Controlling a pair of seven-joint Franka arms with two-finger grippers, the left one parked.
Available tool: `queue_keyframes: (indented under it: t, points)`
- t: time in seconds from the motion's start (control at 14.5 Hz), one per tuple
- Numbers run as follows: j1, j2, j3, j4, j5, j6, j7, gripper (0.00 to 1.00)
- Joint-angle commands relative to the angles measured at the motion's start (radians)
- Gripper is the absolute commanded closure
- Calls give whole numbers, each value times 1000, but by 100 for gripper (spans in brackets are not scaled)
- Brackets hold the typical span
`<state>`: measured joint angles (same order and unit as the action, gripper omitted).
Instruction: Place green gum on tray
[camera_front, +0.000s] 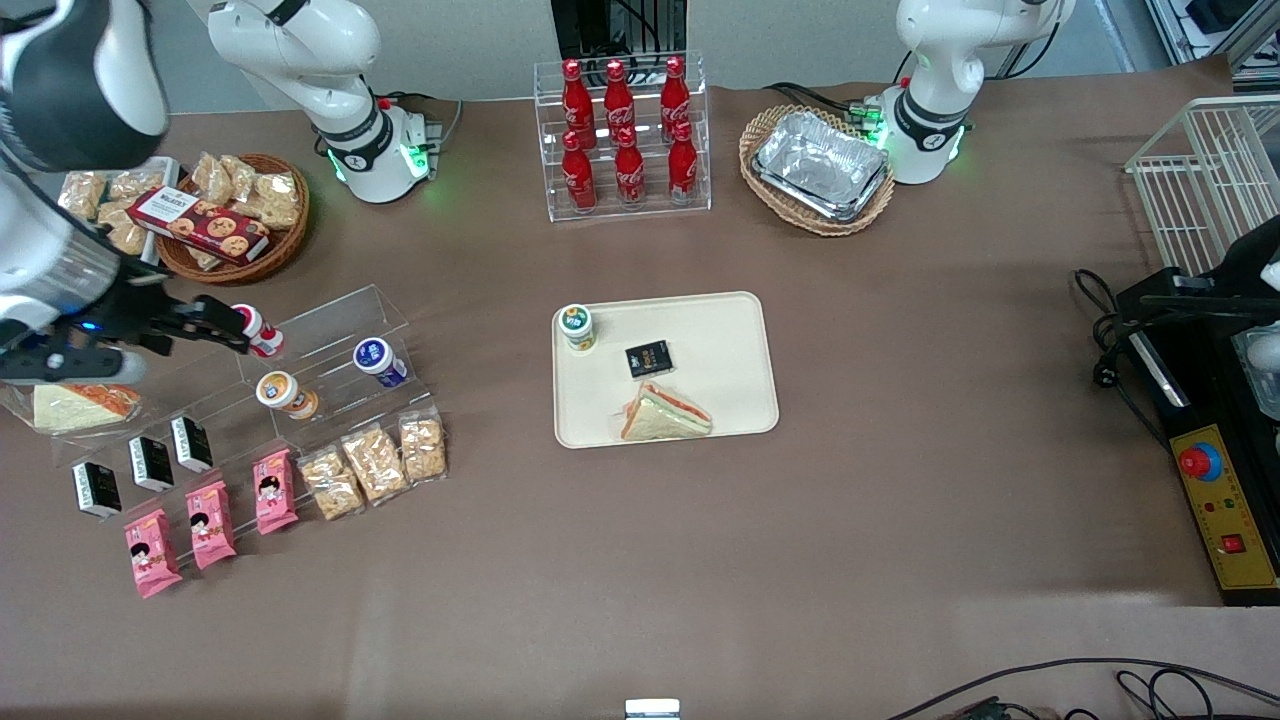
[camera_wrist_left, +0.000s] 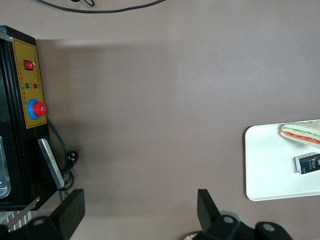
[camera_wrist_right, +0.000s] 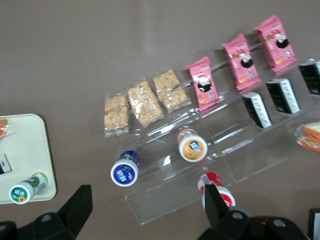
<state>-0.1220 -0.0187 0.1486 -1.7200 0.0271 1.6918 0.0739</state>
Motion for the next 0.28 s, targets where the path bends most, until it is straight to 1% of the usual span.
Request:
queue_keyframes:
  t: [0.0, 0.21]
  points:
    - [9, 0, -40, 45, -6, -60, -14, 0]
    - [10, 3, -57, 43, -4, -60, -14, 0]
